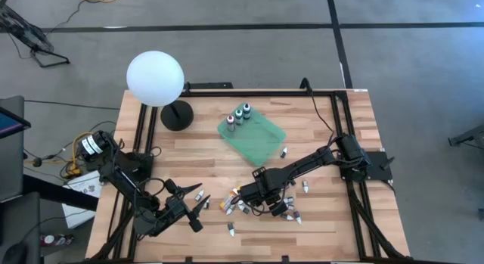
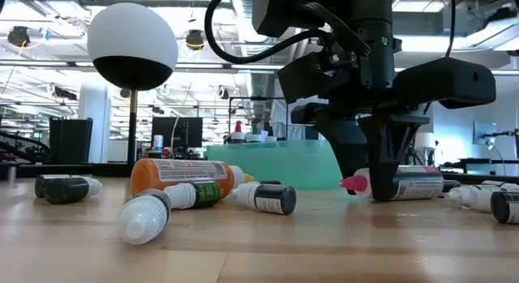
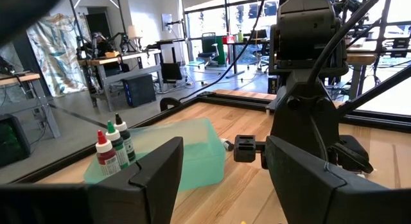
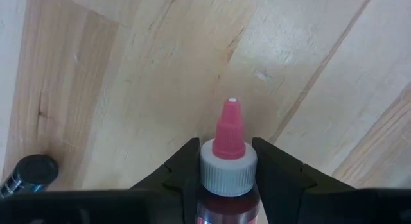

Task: Pick & Place food coloring
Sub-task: Put the large pink food coloring bottle into the green bin

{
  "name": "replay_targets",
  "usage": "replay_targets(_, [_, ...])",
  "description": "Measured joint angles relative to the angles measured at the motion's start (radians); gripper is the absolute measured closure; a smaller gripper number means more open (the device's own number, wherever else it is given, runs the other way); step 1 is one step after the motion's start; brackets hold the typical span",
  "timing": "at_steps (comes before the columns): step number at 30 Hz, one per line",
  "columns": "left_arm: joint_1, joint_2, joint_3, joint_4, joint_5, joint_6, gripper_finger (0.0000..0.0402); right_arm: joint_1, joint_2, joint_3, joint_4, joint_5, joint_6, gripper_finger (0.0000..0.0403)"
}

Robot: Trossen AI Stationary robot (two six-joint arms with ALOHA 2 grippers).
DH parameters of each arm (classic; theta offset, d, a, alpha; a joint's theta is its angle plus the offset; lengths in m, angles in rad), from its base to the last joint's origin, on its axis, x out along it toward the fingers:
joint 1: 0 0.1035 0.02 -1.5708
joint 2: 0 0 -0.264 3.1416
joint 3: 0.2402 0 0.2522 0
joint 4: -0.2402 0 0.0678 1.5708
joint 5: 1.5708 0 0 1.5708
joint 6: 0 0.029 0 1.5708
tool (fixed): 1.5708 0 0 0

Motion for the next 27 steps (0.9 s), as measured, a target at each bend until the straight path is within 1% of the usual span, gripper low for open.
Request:
replay_targets(6, [0.0, 0.0, 0.0, 0.0, 0.0, 0.0, 0.0185, 0.0, 0.0, 0.068, -0.006, -0.002, 0.0, 0.028])
replay_targets(18, [0.0, 0.0, 0.0, 0.0, 0.002, 0.0, 0.0185, 0.0, -0.013, 0.261, -0.068, -0.086, -0.036, 0.0281])
replay_targets(22, [0.0, 0.0, 0.0, 0.0, 0.012, -0.002, 0.0185, -0.002, -0.043, 0.292, -0.071, -0.103, -0.061, 0.0285])
replay_targets(27, [0.0, 0.0, 0.0, 0.001, 0.03, -0.004, 0.0185, -0.026, -0.126, 0.296, -0.08, -0.105, -0.064, 0.0282])
